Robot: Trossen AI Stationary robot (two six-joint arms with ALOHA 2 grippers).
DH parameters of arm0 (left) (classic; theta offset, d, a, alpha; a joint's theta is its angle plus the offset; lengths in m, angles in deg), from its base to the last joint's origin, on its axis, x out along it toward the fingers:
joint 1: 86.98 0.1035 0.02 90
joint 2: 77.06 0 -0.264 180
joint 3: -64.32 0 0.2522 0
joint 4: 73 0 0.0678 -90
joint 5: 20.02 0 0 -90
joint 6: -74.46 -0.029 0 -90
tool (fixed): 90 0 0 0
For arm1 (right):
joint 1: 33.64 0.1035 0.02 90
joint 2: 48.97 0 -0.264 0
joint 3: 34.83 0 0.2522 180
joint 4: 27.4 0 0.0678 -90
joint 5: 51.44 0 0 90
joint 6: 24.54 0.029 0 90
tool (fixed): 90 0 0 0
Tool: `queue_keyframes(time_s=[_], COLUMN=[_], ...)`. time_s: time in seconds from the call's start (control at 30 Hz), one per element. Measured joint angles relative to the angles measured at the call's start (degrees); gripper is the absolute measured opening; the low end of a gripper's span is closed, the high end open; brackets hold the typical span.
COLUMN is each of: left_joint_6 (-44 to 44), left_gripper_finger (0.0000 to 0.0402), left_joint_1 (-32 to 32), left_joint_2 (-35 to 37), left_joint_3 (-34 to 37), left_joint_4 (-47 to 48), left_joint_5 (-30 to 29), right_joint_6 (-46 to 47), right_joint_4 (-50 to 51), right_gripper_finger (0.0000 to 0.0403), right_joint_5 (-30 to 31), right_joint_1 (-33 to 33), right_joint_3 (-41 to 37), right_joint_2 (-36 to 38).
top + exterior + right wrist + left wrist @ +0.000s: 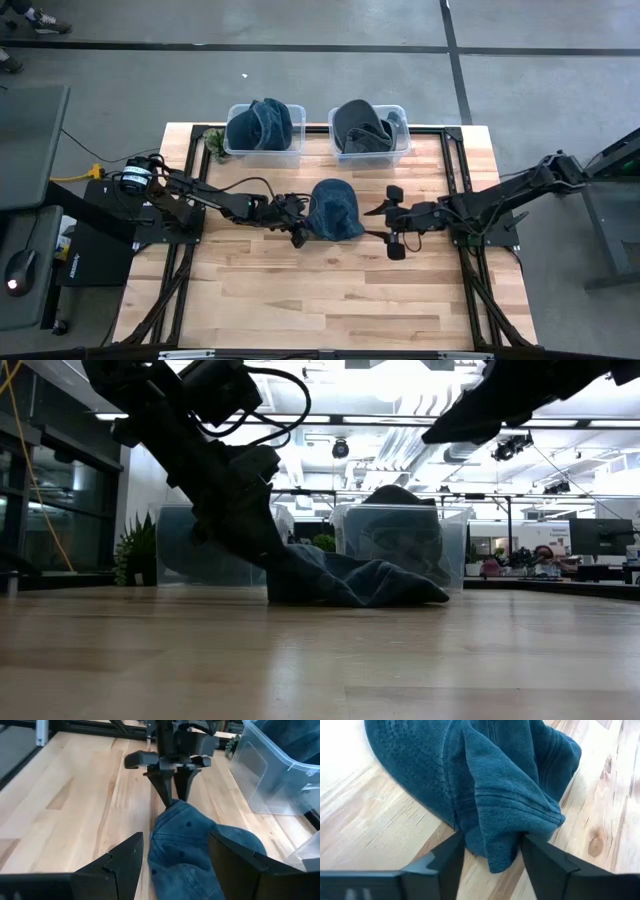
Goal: Pick & Place hat
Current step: Put the blue cap into the left transparent bin
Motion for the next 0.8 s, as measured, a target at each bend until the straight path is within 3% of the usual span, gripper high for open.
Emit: queue_keyframes(time_s=[0.3,0.5,0.8], left_joint_6=[-0.65,-1.92,-4.3], left_gripper_finger=[0.0014,0.0006,0.0003], left_joint_1=[0.0,0.0,-0.01], left_joint_2=[0.0,0.0,0.55], left_joint_3=[0.0,0.0,-1.4], left_joint_4=[0.0,-0.2,-2.24], left_joint_5=[-0.06,1.01,0.92], right_joint_6=[0.22,4.3,10.33], right_joint_4=[-5.27,-5.6,-5.64], right_gripper_finger=[0.0216,0.0216,0.0216], right_joint_5=[1.63,5.29,5.47], right_joint_1=[0.57,0.57,0.57], right_joint_3=[0.0,0.0,0.0], right_joint_2=[-3.83,-3.92,-4.18])
